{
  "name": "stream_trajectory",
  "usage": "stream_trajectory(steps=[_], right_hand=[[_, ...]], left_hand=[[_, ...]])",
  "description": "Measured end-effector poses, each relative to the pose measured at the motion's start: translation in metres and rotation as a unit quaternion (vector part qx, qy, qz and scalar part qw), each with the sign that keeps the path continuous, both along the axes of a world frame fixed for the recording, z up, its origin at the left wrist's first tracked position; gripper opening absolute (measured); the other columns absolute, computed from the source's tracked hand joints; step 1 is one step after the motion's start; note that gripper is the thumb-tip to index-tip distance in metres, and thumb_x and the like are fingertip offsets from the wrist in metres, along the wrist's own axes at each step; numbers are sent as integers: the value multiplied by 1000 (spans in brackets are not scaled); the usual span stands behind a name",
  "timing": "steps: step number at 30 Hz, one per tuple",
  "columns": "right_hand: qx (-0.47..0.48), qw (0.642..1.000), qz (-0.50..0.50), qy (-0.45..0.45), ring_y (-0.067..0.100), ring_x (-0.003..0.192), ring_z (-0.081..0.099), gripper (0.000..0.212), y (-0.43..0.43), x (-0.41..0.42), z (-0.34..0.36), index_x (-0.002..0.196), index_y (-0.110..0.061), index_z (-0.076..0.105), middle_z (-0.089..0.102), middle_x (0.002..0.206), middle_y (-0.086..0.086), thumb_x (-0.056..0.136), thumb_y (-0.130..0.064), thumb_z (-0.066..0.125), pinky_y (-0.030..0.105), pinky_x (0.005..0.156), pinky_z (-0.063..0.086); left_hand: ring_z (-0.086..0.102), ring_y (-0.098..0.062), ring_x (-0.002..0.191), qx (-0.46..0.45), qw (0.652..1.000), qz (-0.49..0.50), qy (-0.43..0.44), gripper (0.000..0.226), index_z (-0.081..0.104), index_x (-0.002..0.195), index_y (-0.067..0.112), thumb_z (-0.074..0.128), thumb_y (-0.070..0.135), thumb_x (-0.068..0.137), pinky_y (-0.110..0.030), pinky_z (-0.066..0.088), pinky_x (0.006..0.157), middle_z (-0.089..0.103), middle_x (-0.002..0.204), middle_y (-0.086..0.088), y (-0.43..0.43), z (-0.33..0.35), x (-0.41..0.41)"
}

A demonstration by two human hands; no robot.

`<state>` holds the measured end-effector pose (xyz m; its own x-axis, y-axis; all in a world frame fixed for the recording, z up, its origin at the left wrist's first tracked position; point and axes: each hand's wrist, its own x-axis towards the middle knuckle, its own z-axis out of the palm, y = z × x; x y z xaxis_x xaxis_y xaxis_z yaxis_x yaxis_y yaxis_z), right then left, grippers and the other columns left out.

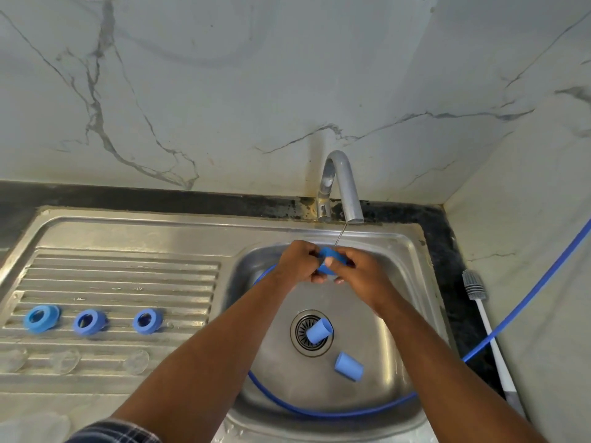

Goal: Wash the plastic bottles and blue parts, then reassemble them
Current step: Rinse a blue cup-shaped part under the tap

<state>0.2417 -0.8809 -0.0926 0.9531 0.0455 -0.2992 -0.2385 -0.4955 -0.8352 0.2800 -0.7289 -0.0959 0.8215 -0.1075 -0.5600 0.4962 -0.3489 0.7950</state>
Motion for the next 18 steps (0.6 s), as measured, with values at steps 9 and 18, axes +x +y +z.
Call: stream_trajectory(steps=[9,18], right_hand=[[190,978,-80,40,26,96,72,34,-4,9,-1,117,-22,66,70,112,8,89,-5,72,41,80,61],[318,927,-177,92,35,109,69,19,2,16,7,111,-6,66,69,118,21,101,-20,59,49,90,59]], left_hand=[[65,-12,57,-56,997,-4,53,15,69,110,4,66,10,97,-21,53,54,71,80,-14,4,-6,11],[73,-21,87,-96,994,44,-20,21,66,106,3,71,-5,88,-26,60,69,71,99,-14,4,-12,15]])
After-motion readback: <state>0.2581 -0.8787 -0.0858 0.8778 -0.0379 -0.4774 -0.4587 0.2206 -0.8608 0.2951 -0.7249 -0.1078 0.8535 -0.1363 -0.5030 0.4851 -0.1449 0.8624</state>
